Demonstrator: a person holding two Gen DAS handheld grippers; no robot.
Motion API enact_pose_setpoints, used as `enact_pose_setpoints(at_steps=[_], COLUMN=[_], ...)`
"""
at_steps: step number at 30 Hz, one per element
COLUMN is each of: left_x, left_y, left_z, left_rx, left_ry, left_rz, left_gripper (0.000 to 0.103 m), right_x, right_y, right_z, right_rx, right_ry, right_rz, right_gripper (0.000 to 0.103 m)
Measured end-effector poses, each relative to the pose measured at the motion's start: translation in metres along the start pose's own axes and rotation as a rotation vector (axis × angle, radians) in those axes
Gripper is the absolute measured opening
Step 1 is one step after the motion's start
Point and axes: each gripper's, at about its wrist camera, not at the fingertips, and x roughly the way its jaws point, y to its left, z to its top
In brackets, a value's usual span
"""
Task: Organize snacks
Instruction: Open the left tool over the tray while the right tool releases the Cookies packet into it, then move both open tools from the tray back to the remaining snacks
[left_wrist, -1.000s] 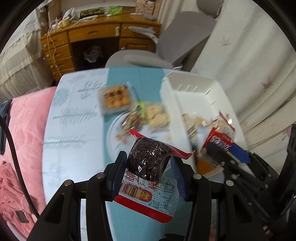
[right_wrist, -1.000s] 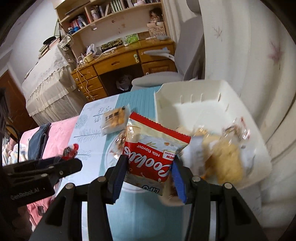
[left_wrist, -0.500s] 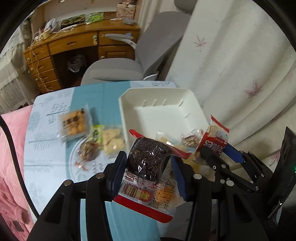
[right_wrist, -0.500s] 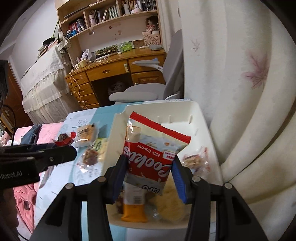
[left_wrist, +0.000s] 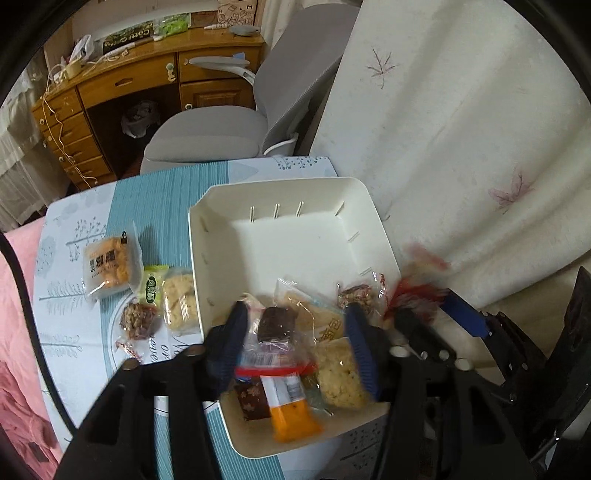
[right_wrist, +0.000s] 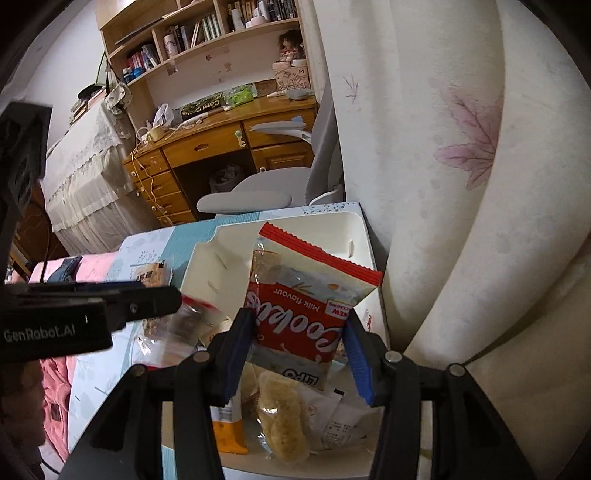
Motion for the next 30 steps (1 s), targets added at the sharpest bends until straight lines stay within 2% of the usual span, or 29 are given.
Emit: enact_pose_setpoints(at_steps=[1,3,5,10,17,23,30], left_x=[-0.001,-0.002,-0.004,-0.017,-0.035,-0.044,-0.061], left_y=[0.000,0.001,0.004,0.018,0.048,0.075,0.113], left_z=[0.000,-0.002,-0.004,-0.013,-0.031,-0.047,-0.071], left_rx=[-0.002,-0.009,-0.020,-0.047,-0.076,-0.095,-0.097], left_ry=[-0.004,-0.003,0.003,0.010,0.029,0.054,0.059], left_rz=[0.007,0.011,0.015,0.012,0.023,0.051,0.044], left_gripper=[0.069,0.070,0.070,0.070,0.070,0.070,0.070], right_x=[0.001,0.002,0.002,0.006,0.012,0.010,0.010], right_y=[-0.001,-0.004,-0.005,-0.005,0.005,0.037,0.073], right_z=[-0.001,-0.002,-0.004,-0.014,-0.039,-0.057,-0.074], right_rx=[0.006,0.030,0.051,0.092,0.211,0.171,0.179], right_ry=[0.007,0.021,0.025,0.064,0.212,0.271,0.309], right_rz=[0.000,0.007,0.008,0.019,0.112,0.122,0.116], right_gripper=[0.062,0.073,0.077,0.078,0.081,0.082,0.082])
